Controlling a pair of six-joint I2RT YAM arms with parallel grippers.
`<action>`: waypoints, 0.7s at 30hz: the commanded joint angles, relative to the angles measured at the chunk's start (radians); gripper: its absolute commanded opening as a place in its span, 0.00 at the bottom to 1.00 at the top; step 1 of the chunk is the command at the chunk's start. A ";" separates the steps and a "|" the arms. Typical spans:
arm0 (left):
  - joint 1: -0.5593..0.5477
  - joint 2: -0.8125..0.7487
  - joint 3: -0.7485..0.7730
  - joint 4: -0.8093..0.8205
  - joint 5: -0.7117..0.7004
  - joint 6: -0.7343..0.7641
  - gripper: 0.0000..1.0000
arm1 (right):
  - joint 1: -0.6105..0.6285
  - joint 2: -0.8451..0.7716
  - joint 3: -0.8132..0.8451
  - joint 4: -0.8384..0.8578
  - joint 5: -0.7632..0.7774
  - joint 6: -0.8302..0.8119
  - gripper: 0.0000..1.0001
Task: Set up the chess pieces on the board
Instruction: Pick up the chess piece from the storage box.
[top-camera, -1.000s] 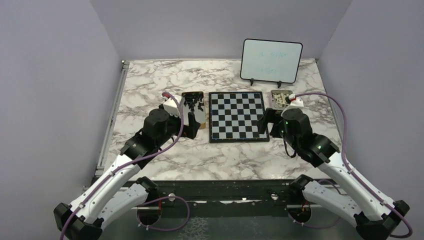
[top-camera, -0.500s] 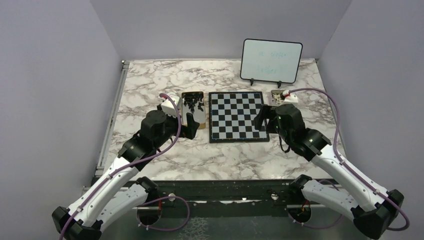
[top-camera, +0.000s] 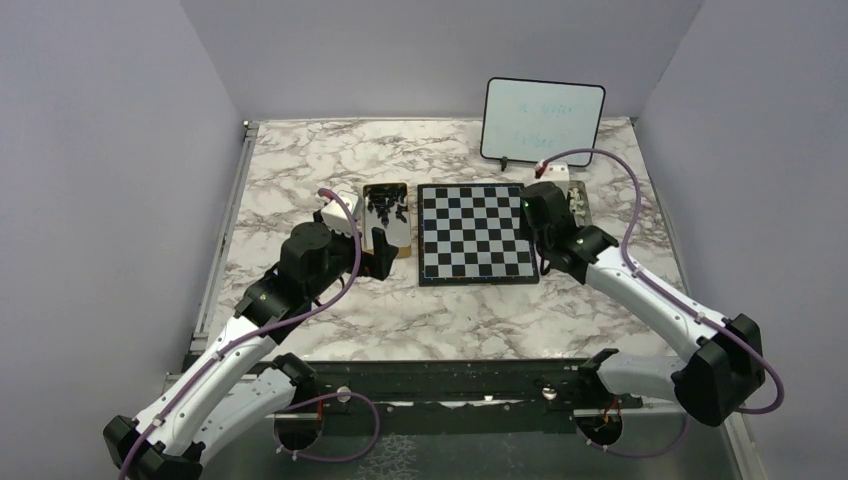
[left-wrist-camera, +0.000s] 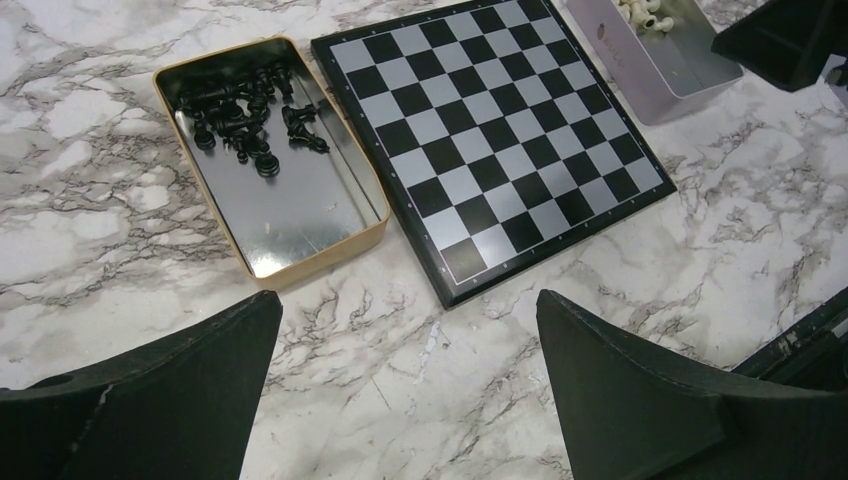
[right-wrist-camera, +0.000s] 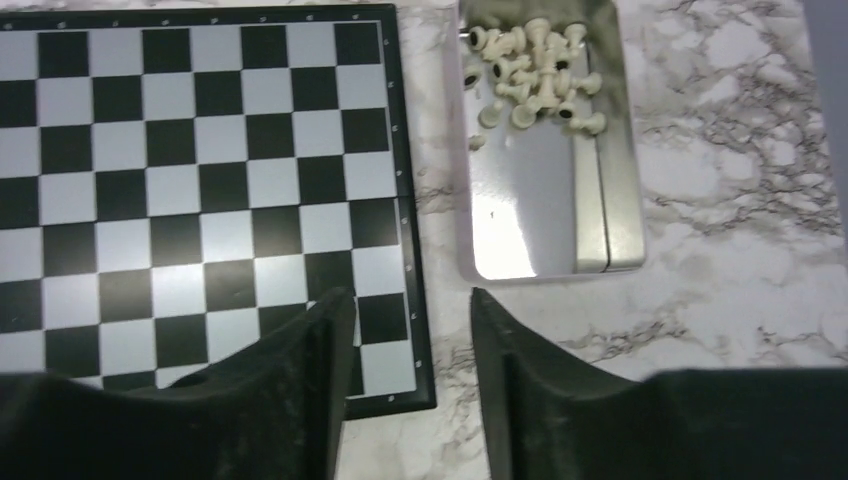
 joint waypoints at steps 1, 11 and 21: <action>0.006 -0.008 -0.007 0.015 0.016 0.015 0.99 | -0.095 0.053 0.063 0.112 0.034 -0.076 0.46; 0.006 -0.012 -0.008 0.012 0.019 0.018 0.99 | -0.363 0.306 0.178 0.165 -0.160 -0.102 0.28; 0.006 -0.031 -0.013 0.010 0.029 0.018 0.99 | -0.497 0.517 0.213 0.269 -0.319 -0.094 0.29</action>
